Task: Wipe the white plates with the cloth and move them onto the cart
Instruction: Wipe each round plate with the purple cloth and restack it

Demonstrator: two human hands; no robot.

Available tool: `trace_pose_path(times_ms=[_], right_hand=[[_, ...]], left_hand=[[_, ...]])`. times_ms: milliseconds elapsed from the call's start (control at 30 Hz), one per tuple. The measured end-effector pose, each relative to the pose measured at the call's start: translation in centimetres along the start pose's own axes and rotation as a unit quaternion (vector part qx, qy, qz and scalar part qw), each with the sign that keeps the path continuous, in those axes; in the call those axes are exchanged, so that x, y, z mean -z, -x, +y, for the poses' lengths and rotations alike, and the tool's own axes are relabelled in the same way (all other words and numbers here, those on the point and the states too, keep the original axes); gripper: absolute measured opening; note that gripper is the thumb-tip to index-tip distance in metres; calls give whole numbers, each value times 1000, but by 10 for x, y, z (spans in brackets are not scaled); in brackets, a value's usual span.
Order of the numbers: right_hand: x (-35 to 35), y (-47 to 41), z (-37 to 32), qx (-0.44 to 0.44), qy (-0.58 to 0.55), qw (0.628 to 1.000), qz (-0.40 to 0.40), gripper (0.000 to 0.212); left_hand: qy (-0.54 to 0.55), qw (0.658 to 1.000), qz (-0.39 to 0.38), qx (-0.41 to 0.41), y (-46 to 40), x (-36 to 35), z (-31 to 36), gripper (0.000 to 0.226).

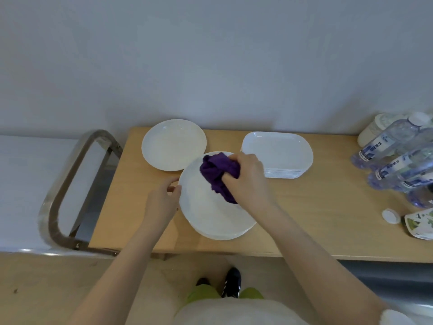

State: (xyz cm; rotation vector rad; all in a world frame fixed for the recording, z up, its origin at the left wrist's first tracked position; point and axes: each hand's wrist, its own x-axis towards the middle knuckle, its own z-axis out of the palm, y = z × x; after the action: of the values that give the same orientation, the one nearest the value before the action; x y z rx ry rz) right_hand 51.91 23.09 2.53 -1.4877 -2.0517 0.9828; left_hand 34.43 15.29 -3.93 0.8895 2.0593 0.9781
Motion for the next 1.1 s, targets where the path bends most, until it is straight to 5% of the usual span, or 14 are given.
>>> trace_pose_path(times_ms=[133, 367, 667, 1100], right_hand=[[-49, 0, -3, -20, -25, 999, -23, 27], [-82, 38, 15, 36, 60, 996, -60, 45], [-26, 58, 61, 46, 318, 947, -4, 55], [-63, -28, 32, 44, 173, 981, 78, 49]], left_hand=[[100, 991, -67, 53, -1, 8, 1, 29], [138, 984, -114, 21, 1, 7, 2, 43], [84, 992, -92, -30, -1, -2, -3, 57], [88, 988, -125, -8, -13, 10, 1, 51]])
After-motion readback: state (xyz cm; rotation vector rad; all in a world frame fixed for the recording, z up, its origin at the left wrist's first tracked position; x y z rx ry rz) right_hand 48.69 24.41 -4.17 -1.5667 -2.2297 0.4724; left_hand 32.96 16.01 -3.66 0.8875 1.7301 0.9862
